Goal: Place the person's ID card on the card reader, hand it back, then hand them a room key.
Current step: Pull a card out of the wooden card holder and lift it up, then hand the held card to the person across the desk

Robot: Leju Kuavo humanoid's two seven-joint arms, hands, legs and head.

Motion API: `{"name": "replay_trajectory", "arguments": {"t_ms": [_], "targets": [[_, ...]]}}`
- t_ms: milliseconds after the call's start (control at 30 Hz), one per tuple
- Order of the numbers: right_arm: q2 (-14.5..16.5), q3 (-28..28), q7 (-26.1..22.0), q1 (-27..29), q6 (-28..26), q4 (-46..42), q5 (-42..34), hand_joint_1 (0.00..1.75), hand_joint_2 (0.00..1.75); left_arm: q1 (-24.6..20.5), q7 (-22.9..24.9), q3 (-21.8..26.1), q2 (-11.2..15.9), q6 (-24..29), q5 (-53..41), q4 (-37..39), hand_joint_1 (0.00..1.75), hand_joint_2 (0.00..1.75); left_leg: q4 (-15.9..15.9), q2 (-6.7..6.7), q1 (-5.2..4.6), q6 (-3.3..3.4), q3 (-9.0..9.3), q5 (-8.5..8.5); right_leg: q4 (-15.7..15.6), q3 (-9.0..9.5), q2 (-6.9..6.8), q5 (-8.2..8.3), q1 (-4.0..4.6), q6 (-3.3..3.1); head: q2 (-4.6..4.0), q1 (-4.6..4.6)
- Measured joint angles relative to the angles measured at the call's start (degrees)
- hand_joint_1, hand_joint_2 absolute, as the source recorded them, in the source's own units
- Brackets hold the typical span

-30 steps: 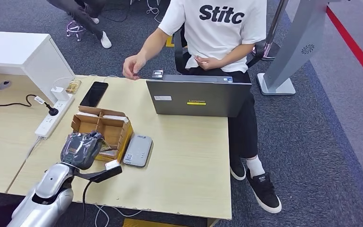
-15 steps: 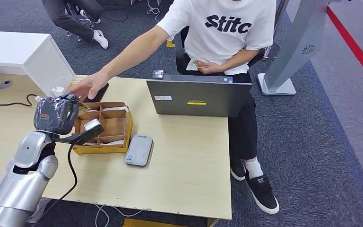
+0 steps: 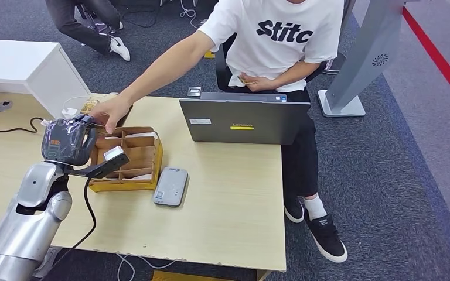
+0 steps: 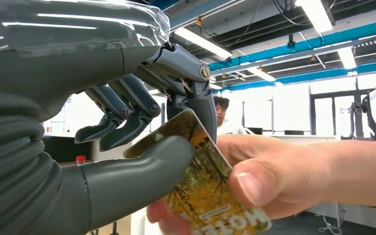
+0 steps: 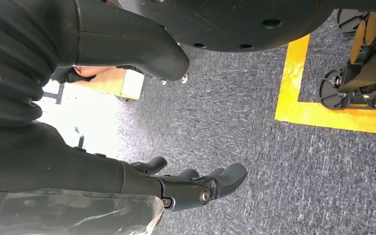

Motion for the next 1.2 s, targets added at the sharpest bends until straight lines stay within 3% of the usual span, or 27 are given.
{"name": "replay_trajectory", "arguments": {"t_ms": [233, 267, 367, 400, 700, 833, 967, 1067, 1200], "targets": [[0.0, 0.0, 0.0, 0.01, 0.0, 0.0, 0.0, 0.0, 1.75, -0.46, 0.0, 0.01, -0.01, 0.0, 0.0, 0.0, 1.75, 1.75, -0.01, 0.18, 0.0, -0.05, -0.01, -0.06, 0.01, -0.09, 0.2, 0.0, 0.0, 0.0, 0.0, -0.01], [0.0, 0.0, 0.0, 0.0, 0.0, 0.0, 0.0, 0.0, 1.75, -0.49, 0.0, 0.02, -0.01, 0.0, 0.0, 0.0, 1.54, 1.75, -0.01, 0.18, 0.0, -0.06, -0.02, -0.06, 0.01, -0.1, 0.2, 0.0, 0.0, -0.01, 0.0, -0.01], [0.0, 0.0, 0.0, 0.01, 0.0, 0.0, 0.0, 0.0, 1.75, -0.52, 0.0, 0.02, -0.02, 0.0, 0.0, 0.0, 0.23, 1.75, -0.02, 0.19, 0.01, -0.1, -0.02, -0.09, 0.01, -0.11, 0.23, 0.0, 0.0, -0.01, 0.0, -0.01], [0.0, 0.0, 0.0, 0.02, 0.01, 0.0, 0.0, 0.0, 1.75, -0.51, 0.0, 0.02, -0.03, 0.0, 0.0, 0.0, 0.0, 1.75, -0.02, 0.19, 0.01, -0.11, -0.02, -0.09, 0.01, -0.11, 0.23, 0.0, 0.0, -0.01, 0.0, -0.01], [0.0, -0.11, 0.14, 0.01, -0.01, 0.0, 0.14, 0.0, 1.75, -0.06, -0.52, 0.11, -0.31, 1.34, 0.81, -0.23, 0.0, 1.75, -0.02, 0.02, 0.01, -0.09, -0.06, -0.07, 0.01, -0.07, 0.02, 0.0, 0.0, 0.0, 0.0, 0.01], [0.03, -0.52, -0.06, 0.02, -0.15, 0.0, 0.1, 0.0, 1.75, 2.17, -2.74, 1.03, -0.8, 6.06, 2.92, -2.95, 0.0, 1.75, -0.01, 0.03, 0.0, -0.09, -0.06, -0.07, 0.01, -0.06, 0.03, 0.0, -0.01, 0.0, 0.0, 0.01], [0.24, -1.3, -0.22, 0.09, -0.82, 0.0, -0.27, 0.0, 1.75, 7.68, -6.49, 2.9, -2.36, 13.72, 6.0, -9.68, 0.0, 1.75, -0.01, 0.04, -0.01, -0.09, -0.08, -0.1, 0.0, -0.08, 0.05, -0.02, -0.02, 0.0, 0.0, 0.01], [0.48, -2.03, -0.57, 0.19, -1.54, 0.0, -0.87, 0.0, 1.75, 14.05, -13.23, 4.99, -5.24, 21.1, 11.44, -17.92, 0.0, 1.75, -0.02, 0.11, -0.03, -0.01, -0.1, -0.18, -0.02, -0.1, 0.11, -0.05, -0.03, 0.04, 0.0, 0.02], [0.76, -3.42, -1.09, 0.49, -2.76, 0.02, -1.73, 0.0, 1.75, 24.3, -29.95, 10.82, -14.02, 24.35, 27.74, -32.33, 0.0, 1.75, -0.01, 0.16, -0.09, 0.09, -0.11, -0.3, -0.04, -0.08, 0.15, -0.13, -0.05, 0.13, 0.0, 0.08]]}}
